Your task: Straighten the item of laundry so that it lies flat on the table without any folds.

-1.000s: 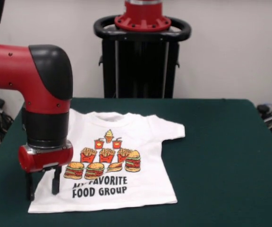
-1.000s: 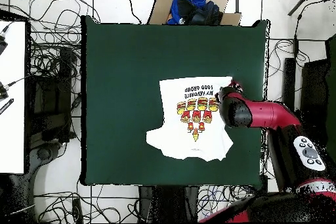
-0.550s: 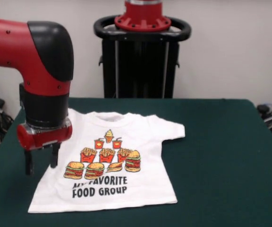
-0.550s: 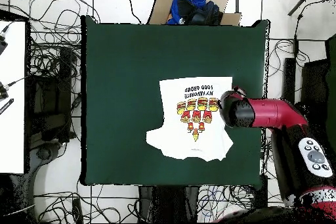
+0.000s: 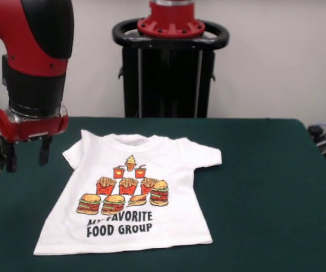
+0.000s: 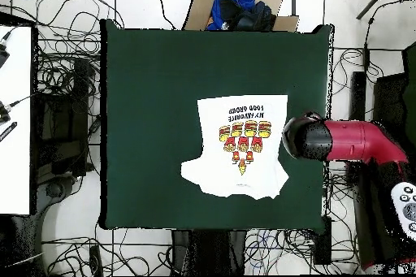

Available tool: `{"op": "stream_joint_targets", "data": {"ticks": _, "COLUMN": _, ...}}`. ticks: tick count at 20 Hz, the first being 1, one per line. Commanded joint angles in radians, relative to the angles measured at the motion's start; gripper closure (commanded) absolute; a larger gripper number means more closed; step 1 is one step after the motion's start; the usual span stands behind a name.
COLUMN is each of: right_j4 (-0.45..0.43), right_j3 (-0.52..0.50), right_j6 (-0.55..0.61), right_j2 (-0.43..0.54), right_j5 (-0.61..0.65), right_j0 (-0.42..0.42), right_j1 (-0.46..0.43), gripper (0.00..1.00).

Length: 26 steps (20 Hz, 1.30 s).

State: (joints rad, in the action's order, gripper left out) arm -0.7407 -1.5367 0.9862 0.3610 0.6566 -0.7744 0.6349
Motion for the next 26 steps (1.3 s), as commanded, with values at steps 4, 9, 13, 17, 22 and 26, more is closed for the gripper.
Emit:
{"op": "stream_joint_targets", "data": {"ticks": 4, "right_j4": 0.016, "right_j3": -0.040, "right_j6": -0.140, "right_j2": -0.001, "right_j5": 0.289, "right_j0": 0.015, "right_j1": -0.098, "gripper": 0.00}}
{"op": "stream_joint_targets", "data": {"ticks": 9, "right_j4": 0.003, "right_j3": -0.006, "right_j6": -0.122, "right_j2": 0.001, "right_j5": 0.348, "right_j0": 0.020, "right_j1": -0.150, "gripper": 0.00}}
{"op": "stream_joint_targets", "data": {"ticks": 13, "right_j4": -0.022, "right_j3": 0.002, "right_j6": -0.125, "right_j2": 0.003, "right_j5": 0.357, "right_j0": 0.013, "right_j1": -0.158, "gripper": 0.00}}
{"op": "stream_joint_targets", "data": {"ticks": 17, "right_j4": -0.046, "right_j3": 0.000, "right_j6": -0.125, "right_j2": 0.012, "right_j5": 0.323, "right_j0": 0.011, "right_j1": -0.153, "gripper": 0.00}}
{"op": "stream_joint_targets", "data": {"ticks": 22, "right_j4": -0.065, "right_j3": -0.005, "right_j6": -0.118, "right_j2": 0.004, "right_j5": 0.309, "right_j0": 0.023, "right_j1": -0.134, "gripper": 0.00}}
{"op": "stream_joint_targets", "data": {"ticks": 26, "right_j4": -0.099, "right_j3": 0.019, "right_j6": -0.101, "right_j2": -0.020, "right_j5": 0.331, "right_j0": 0.056, "right_j1": -0.133, "gripper": 0.00}}
